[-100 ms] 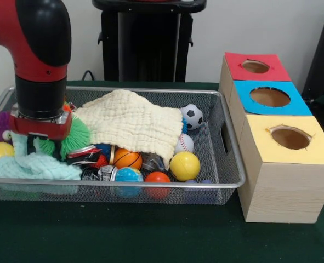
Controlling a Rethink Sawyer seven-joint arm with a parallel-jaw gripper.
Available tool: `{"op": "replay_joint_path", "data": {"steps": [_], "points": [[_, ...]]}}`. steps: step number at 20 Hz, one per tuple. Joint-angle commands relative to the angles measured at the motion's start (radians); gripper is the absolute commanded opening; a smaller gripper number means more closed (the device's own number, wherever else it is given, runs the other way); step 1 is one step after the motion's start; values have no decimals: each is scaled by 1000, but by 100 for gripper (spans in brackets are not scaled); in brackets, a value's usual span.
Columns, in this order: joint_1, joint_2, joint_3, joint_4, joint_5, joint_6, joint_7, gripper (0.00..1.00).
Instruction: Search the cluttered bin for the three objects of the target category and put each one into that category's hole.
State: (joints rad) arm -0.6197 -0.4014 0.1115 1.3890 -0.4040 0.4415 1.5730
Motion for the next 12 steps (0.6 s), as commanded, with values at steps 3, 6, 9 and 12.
{"op": "replay_joint_path", "data": {"steps": [3, 6, 9, 12], "points": [[21, 55, 38, 12, -40, -31, 43, 0], [9, -9, 48, 80, -11, -8, 59, 0], [-20, -82, 90, 162, 21, 28, 36, 0], [-32, -177, 118, 263, 60, 63, 38, 0]]}}
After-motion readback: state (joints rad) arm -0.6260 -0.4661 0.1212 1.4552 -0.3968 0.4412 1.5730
